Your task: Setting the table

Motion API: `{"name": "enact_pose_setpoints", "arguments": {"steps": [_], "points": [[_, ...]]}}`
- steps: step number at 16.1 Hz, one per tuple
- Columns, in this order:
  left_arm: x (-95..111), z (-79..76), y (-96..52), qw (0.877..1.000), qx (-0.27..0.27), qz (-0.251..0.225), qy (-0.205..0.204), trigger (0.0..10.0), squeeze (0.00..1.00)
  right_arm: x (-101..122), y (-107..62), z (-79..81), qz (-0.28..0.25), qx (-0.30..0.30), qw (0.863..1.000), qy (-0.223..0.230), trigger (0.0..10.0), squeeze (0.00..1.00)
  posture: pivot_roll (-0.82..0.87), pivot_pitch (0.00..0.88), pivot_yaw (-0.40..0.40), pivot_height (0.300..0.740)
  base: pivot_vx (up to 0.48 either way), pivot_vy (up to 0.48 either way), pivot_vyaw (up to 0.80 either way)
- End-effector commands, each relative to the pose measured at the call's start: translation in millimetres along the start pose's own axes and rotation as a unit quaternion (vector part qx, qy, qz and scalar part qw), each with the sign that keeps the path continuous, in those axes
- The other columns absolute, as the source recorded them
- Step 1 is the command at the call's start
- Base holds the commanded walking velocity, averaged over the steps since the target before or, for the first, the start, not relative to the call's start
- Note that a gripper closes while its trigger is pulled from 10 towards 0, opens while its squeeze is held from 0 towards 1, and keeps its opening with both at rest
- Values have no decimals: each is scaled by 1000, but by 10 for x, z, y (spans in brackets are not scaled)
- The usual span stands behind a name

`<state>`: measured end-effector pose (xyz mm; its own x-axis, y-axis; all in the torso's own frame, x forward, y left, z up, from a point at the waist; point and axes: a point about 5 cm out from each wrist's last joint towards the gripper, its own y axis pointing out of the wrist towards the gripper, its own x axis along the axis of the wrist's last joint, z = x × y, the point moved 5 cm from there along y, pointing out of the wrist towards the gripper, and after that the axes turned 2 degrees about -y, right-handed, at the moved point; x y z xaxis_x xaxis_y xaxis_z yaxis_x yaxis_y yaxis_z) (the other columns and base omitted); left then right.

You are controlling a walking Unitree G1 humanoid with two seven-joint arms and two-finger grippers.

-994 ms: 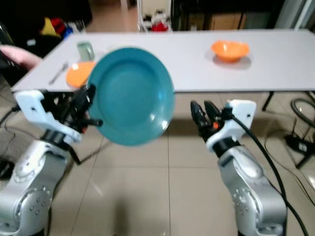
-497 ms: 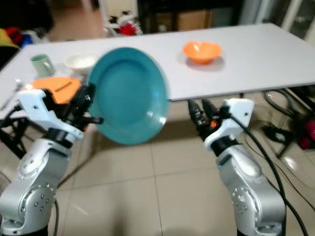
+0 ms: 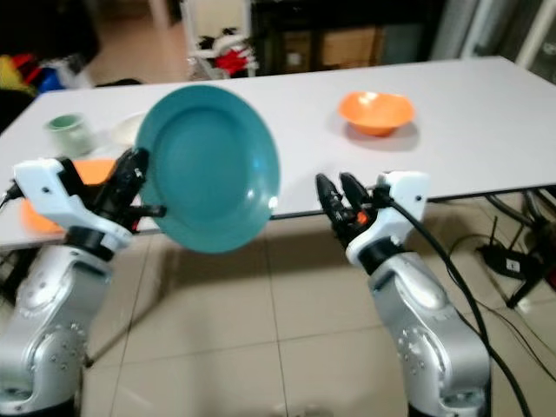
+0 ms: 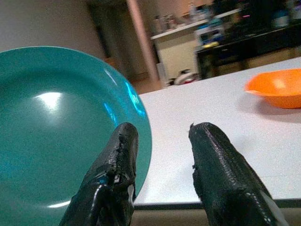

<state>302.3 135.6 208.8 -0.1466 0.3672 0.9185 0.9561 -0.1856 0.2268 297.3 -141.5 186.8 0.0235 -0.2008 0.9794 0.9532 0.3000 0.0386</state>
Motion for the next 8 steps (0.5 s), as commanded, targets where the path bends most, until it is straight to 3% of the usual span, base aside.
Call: {"name": "enact_pose_setpoints", "arguments": {"steps": [1, 8], "points": [[104, -16, 18, 1000, -8, -20, 4, 10000, 0, 11, 9, 3, 0, 0, 1000, 3, 10000, 0, -126, 0, 73, 740, 458, 0, -800], [-34, -59, 7, 1000, -14, 0, -18, 10000, 0, -1, -45, 5, 4, 1, 1000, 6, 10000, 0, -140, 0, 80, 740, 460, 0, -800]]}}
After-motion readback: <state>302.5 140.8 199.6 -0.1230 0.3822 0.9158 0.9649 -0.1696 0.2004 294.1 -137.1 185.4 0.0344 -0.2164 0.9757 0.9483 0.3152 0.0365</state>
